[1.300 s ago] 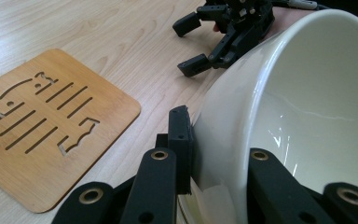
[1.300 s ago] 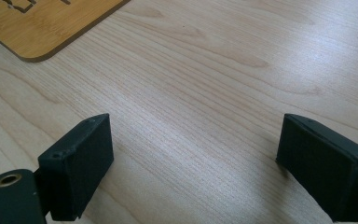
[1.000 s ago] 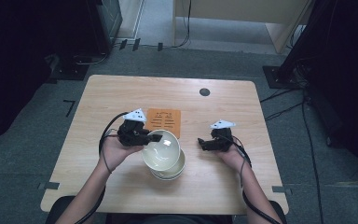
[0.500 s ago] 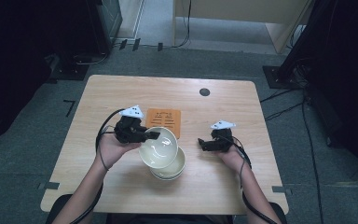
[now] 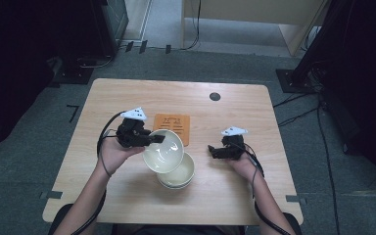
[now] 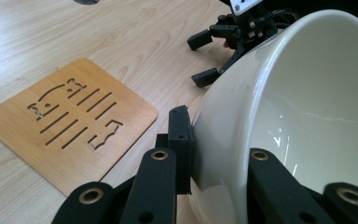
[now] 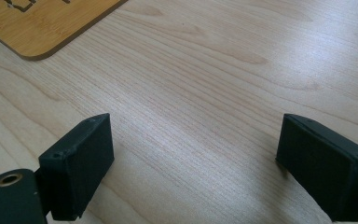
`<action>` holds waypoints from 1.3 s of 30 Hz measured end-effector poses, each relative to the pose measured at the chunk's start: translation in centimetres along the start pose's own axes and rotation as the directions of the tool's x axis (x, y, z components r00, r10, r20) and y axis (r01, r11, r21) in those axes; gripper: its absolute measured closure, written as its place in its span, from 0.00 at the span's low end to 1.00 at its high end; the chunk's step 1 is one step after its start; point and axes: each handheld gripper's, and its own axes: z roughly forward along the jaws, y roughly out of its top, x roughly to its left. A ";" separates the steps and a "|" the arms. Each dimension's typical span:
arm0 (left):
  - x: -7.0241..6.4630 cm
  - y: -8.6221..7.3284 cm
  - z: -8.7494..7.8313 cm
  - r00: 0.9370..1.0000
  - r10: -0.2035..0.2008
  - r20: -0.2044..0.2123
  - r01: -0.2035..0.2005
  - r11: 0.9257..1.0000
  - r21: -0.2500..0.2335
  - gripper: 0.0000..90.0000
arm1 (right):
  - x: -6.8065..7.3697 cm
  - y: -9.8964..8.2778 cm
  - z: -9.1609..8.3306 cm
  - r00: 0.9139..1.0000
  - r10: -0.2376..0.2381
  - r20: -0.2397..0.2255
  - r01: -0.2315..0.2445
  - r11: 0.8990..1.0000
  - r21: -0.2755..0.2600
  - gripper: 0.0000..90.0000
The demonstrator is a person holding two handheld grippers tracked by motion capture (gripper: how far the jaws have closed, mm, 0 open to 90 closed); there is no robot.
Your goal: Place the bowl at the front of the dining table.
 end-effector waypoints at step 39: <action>3.1 -0.2 -1.0 0.998 -0.061 -0.019 0.061 0.998 -0.004 0.90 | 0.0 0.0 0.0 1.000 0.003 -0.002 -0.003 1.000 0.000 0.11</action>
